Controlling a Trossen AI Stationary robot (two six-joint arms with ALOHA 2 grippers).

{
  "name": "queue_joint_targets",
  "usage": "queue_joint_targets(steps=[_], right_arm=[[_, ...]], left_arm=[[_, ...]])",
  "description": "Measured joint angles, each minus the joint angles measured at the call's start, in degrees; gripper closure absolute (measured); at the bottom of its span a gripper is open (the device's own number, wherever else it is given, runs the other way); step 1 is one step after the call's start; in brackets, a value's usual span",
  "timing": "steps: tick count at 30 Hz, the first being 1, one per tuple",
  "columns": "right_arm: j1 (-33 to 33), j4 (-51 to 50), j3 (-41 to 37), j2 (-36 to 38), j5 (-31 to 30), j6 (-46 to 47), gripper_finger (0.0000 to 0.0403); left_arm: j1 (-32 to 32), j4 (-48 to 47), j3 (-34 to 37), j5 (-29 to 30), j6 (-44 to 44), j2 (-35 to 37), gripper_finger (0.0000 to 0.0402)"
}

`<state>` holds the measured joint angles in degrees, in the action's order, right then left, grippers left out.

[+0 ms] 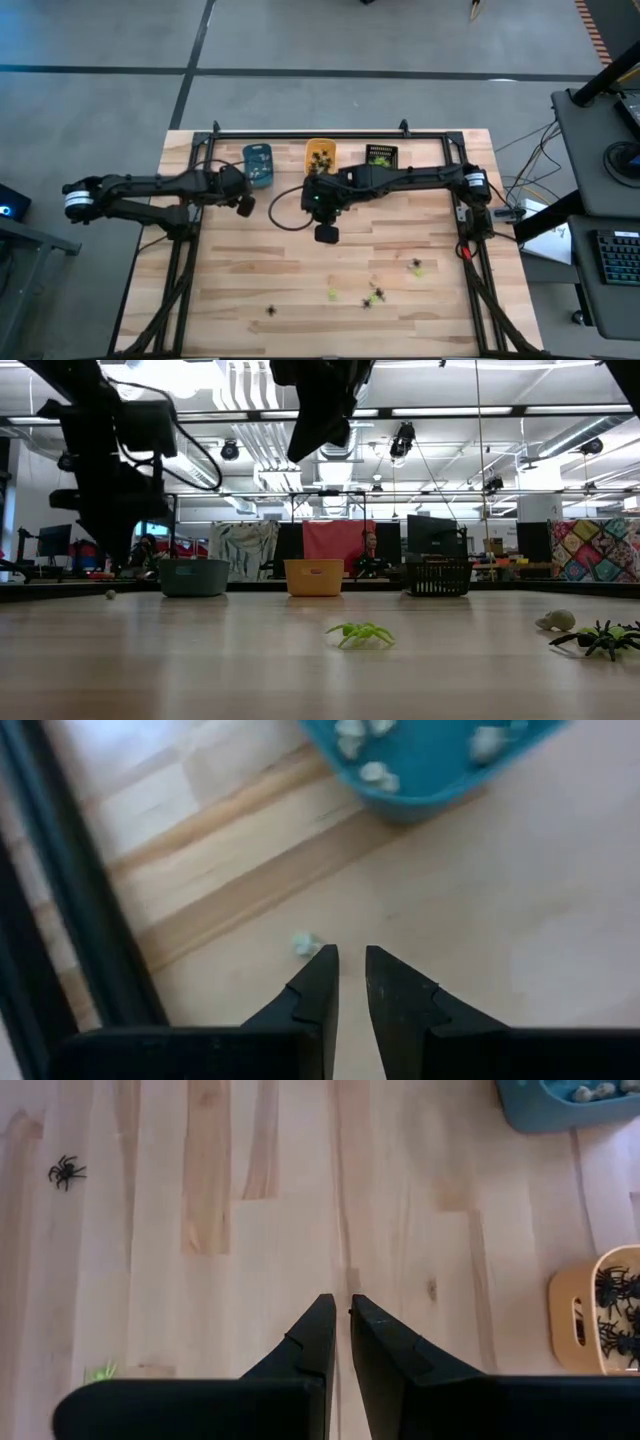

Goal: Sort Halloween decoration
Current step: Put the white skull toy into the blue bin

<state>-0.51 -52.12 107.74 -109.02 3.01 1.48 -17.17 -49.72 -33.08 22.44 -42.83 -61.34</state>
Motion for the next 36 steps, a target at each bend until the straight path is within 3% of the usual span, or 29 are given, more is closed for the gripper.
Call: queue_joint_targets(steps=[15,28,36], right_arm=[[0.3,0.1,0.0,0.4,0.0,0.5,0.0376],[0.3,0.1,0.0,0.4,0.0,0.5,0.0376],[0.3,0.1,0.0,0.4,0.0,0.5,0.0376]], left_arm=[[-1.0,5.7,6.2,3.7,-5.3,-0.9,0.0362],[-0.9,7.7,6.0,5.6,-6.0,-6.3,0.0291],[-0.9,10.3,6.2,5.6,-6.2,-10.6,0.0289]])
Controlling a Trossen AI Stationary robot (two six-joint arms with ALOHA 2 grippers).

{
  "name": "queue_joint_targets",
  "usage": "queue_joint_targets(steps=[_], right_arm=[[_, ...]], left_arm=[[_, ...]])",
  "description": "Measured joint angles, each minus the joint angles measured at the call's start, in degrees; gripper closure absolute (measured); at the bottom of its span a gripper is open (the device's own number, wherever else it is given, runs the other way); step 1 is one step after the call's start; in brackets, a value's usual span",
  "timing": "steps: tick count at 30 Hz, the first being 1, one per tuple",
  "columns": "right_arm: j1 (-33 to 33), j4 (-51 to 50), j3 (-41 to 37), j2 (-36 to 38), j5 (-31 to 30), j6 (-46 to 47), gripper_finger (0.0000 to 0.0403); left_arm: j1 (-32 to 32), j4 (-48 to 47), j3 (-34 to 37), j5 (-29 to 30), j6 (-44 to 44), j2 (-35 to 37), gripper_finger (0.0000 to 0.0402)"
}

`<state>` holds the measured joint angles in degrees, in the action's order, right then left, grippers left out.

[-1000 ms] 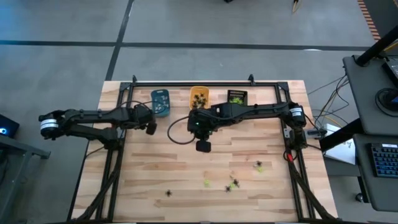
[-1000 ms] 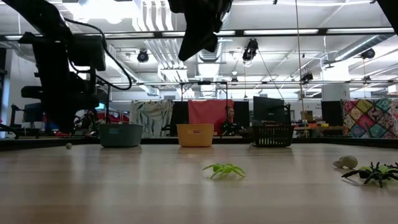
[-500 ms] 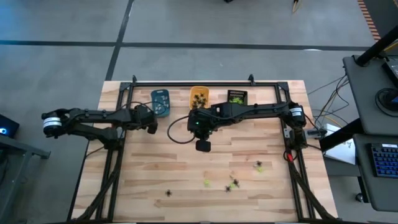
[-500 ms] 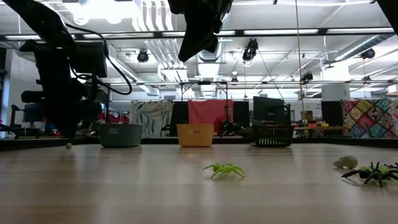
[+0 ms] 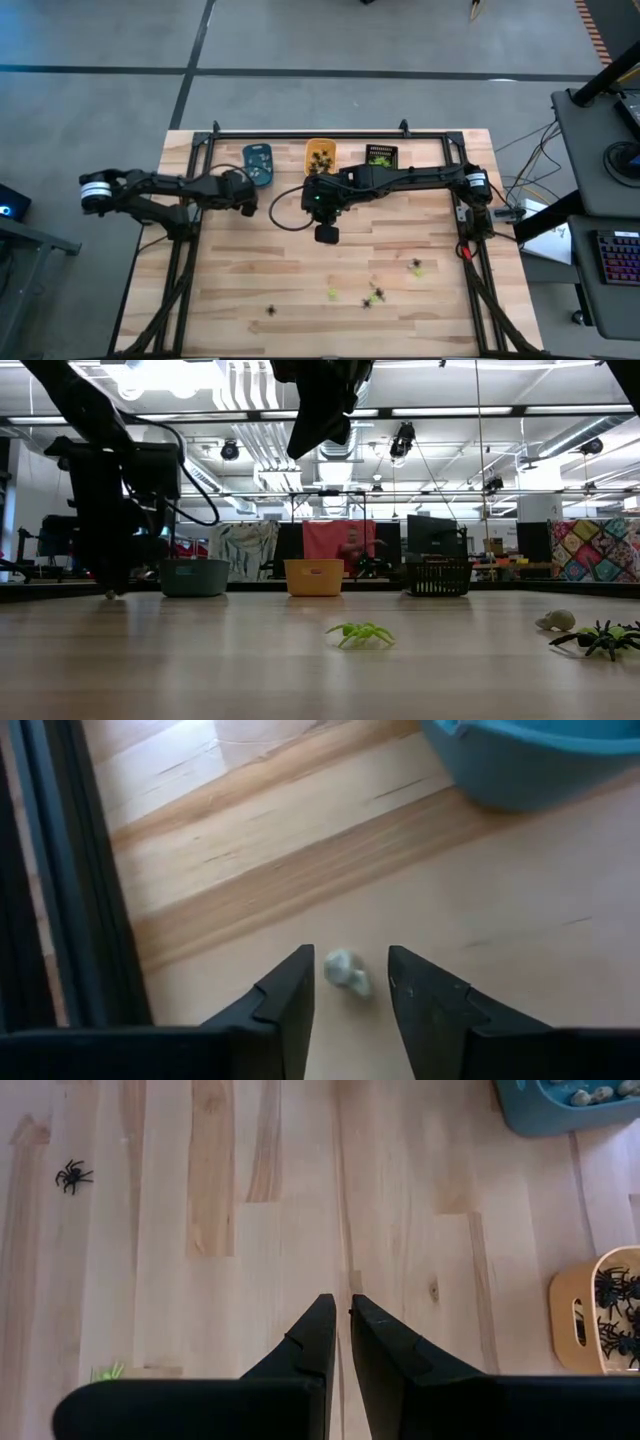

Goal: Sort Halloween decoration
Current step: Put the white skull toy into the blue bin

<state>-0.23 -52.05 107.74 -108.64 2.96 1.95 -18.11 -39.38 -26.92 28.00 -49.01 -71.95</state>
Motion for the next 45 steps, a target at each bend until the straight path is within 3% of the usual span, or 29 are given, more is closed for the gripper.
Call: queue_joint_targets(steps=[9,21,28,36,45], right_arm=[[0.0,0.0,0.0,0.0,0.0,0.0,0.0376],[0.0,0.0,0.0,0.0,0.0,0.4,0.0376],[0.0,0.0,0.0,0.0,0.0,0.6,0.0376],[0.0,0.0,0.0,0.0,0.0,0.5,0.0376],[0.0,0.0,0.0,0.0,0.0,0.4,0.0376]], left_arm=[[0.1,0.9,-0.2,0.2,-1.0,-3.5,0.0309],[0.0,0.9,0.0,0.0,-1.0,-2.9,0.0361],[0.0,0.8,0.0,-0.2,-0.5,-2.8,0.0364],[0.1,-1.1,-0.2,-2.1,0.5,0.2,0.0365],[0.1,-8.1,-4.9,-1.3,2.1,7.1,0.0365]])
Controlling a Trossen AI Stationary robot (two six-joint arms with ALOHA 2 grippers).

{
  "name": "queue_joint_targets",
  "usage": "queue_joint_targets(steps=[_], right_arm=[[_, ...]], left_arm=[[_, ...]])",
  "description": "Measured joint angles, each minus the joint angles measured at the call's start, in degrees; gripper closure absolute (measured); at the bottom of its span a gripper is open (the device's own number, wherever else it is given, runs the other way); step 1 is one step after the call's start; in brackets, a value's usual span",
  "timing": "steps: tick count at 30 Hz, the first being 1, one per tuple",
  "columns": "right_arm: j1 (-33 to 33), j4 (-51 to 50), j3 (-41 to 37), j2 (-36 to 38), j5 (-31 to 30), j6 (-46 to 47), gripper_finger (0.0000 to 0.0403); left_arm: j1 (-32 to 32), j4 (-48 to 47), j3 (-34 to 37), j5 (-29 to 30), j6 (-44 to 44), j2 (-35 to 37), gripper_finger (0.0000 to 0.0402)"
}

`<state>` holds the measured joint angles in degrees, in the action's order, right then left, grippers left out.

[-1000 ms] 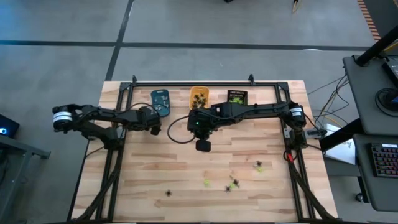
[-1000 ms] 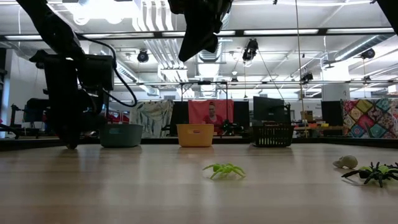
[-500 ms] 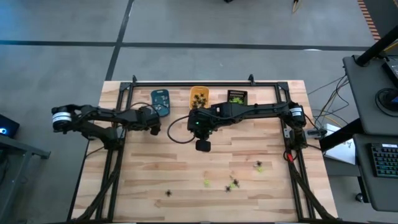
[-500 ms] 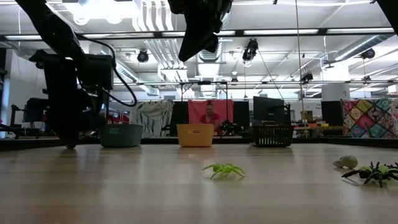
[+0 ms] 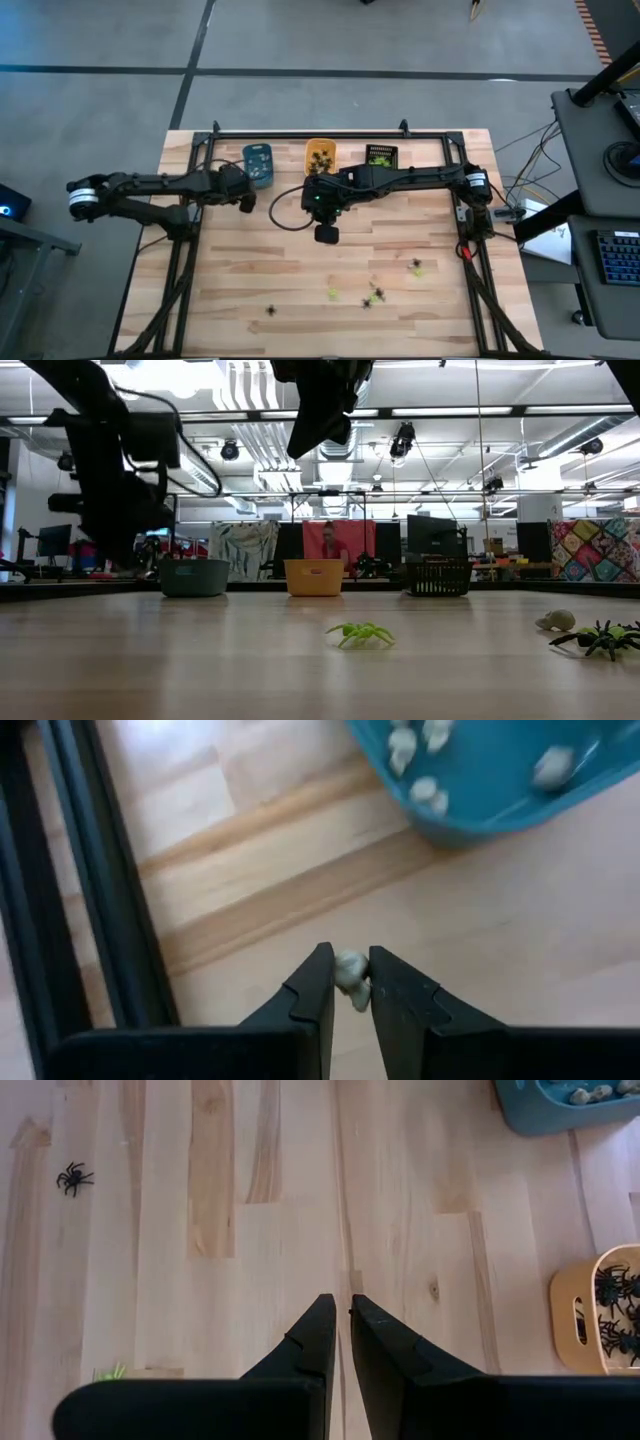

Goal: Sort Halloween decoration
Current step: Put the white skull toy into the blue bin, then put the green spider toy into the black bin

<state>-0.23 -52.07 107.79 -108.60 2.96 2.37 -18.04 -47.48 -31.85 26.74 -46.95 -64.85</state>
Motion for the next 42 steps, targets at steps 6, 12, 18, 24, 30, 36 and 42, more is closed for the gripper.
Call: queue_joint_targets(steps=[6,12,18,24,30,36,42], right_arm=[[0.1,-1.8,0.0,0.3,0.0,0.1,0.0376],[0.6,-7.8,0.0,1.7,0.0,0.8,0.0376],[2.2,-13.0,0.0,3.4,0.0,2.5,0.0376],[5.4,-18.5,-1.1,6.2,0.0,6.0,0.0376],[9.1,-18.2,-4.2,10.8,-0.1,10.7,0.0376],[12.9,-17.6,-6.5,14.1,-4.4,16.0,0.0376],[15.4,-17.6,-7.1,15.1,-6.6,18.8,0.0376]], left_arm=[[0.1,-0.6,-4.8,1.1,3.0,4.6,0.0365],[0.3,4.6,-10.3,2.5,11.7,5.2,0.0365],[-1.5,14.8,-13.0,2.3,22.6,2.2,0.0365],[-5.9,15.0,-14.5,2.1,27.0,-4.5,0.0365],[-11.4,16.0,-14.3,-0.6,30.3,-12.0,0.036],[-13.4,16.3,-16.5,-0.4,32.6,-17.4,0.031],[-13.5,16.4,-18.2,-0.3,32.9,-19.3,0.0264]])
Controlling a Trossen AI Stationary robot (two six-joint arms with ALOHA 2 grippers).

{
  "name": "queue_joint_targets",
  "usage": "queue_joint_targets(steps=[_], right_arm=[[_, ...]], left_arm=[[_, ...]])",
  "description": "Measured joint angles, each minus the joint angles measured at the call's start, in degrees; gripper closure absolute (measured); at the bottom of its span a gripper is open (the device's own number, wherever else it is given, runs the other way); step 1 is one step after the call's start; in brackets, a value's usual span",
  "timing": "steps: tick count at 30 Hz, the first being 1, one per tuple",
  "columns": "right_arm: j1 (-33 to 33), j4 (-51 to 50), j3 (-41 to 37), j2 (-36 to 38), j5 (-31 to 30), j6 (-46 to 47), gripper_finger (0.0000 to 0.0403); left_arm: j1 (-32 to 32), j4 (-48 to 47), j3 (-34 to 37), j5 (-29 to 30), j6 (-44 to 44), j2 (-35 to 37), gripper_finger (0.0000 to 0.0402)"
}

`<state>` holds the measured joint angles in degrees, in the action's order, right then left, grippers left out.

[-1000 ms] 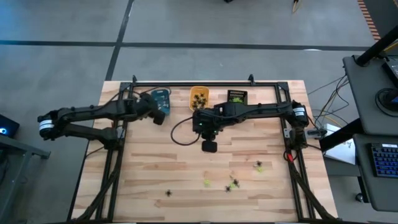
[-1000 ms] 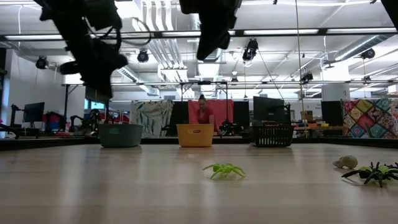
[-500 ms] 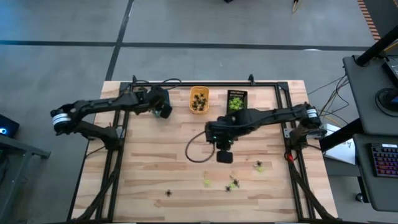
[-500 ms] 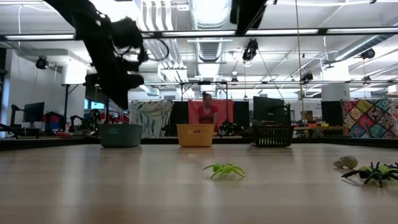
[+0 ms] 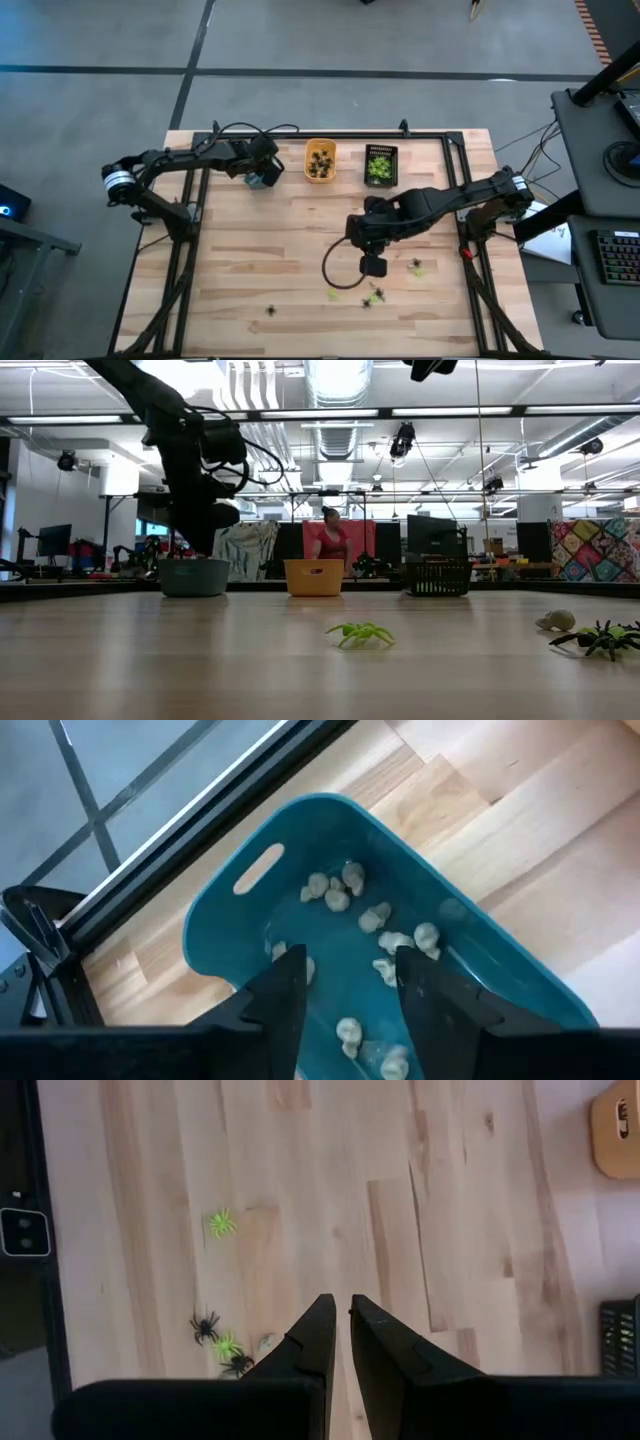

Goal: Sort Halloween decoration
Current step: Put the green spider toy into the black bin

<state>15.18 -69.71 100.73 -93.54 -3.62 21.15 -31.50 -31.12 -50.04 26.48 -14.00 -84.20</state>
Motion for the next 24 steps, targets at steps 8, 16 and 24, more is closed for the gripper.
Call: queue_joint_targets(steps=[8,16,24], right_arm=[[2.7,0.0,-0.5,-0.1,-1.0,3.4,0.0376],[5.5,0.1,-4.4,-0.1,-1.1,9.7,0.0376],[8.9,0.0,-11.7,0.0,-0.8,12.1,0.0376]], left_arm=[[4.7,-0.3,0.6,0.0,-1.8,5.7,0.0252],[16.6,0.6,0.6,0.0,-3.6,14.5,0.0262],[30.5,6.1,1.1,0.1,-4.5,18.4,0.0268]])
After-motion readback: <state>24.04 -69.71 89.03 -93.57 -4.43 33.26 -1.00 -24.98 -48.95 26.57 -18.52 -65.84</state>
